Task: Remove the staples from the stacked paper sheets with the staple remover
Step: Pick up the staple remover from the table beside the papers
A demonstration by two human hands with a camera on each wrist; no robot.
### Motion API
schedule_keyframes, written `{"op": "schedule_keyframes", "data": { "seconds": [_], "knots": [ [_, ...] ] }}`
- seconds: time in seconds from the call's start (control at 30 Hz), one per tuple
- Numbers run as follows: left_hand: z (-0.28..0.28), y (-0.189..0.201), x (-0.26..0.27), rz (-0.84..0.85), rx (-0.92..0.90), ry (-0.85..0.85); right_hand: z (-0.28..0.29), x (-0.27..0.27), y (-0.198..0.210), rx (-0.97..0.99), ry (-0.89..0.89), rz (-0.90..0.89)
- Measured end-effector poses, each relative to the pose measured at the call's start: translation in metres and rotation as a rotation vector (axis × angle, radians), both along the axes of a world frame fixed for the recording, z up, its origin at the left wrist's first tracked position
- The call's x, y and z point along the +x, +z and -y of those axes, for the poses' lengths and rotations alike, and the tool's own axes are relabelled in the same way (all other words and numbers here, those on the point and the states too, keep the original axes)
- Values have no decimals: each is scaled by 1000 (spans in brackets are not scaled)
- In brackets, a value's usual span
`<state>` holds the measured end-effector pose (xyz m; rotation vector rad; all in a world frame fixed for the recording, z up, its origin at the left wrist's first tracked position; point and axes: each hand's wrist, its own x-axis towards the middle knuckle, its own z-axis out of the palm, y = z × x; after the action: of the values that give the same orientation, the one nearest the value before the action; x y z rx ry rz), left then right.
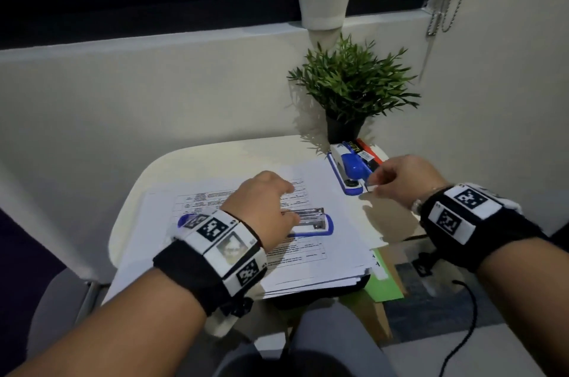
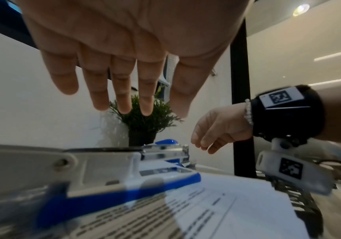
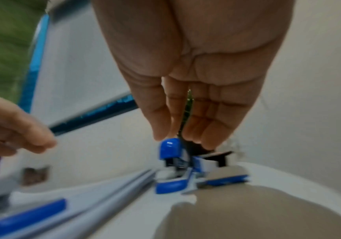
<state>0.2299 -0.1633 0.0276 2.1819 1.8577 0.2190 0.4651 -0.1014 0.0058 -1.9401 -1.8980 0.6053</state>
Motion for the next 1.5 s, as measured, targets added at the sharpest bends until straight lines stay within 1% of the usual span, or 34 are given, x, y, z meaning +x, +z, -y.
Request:
{"op": "schedule_keyframes", "data": {
  "seconds": [0.07, 0.13, 0.3, 0.43, 0.67, 0.83, 0.97, 1.03, 1.1, 1.17, 1.27, 1.33, 1.4, 1.5],
  "knots": [
    [-6, -4, 8, -59, -66, -25, -7, 16, -4, -77, -31, 121],
    [-11, -6, 10, -109, -119, -19, -14, 25, -13, -130, -45, 206],
    [-20, -8, 7, -125, -141, -24, -32, 33, -33, -116, 30, 406],
    [-22, -9, 7, -131, -133, -29, -38, 28, -36, -97, 54, 485],
    [-22, -10, 6, -112, -143, -9, -45, 22, -37, -113, -9, 423],
    [-21, -10, 6, -99, -141, 1, -42, 17, -35, -125, -17, 423],
    [-21, -10, 4, -87, -144, 0, -30, 18, -23, -54, -80, 315],
    [-20, -11, 1, -101, -161, -29, -20, 14, -12, -8, -81, 239],
    [-18, -13, -6, -100, -157, -57, -6, 5, -4, 27, -46, 136],
    [-17, -13, -16, -112, -146, -44, 9, -10, 0, 38, 10, 20],
    [-14, -11, -34, -172, -110, 15, 27, -34, 3, 17, 111, -130],
    [-13, -8, -45, -178, -107, 69, 31, -50, 5, 13, 173, -195],
    [-12, -6, -55, -161, -134, 108, 32, -63, 6, 18, 231, -192],
    [-10, -7, -65, -92, -184, 108, 30, -76, 5, -12, 303, -119]
  ]
}}
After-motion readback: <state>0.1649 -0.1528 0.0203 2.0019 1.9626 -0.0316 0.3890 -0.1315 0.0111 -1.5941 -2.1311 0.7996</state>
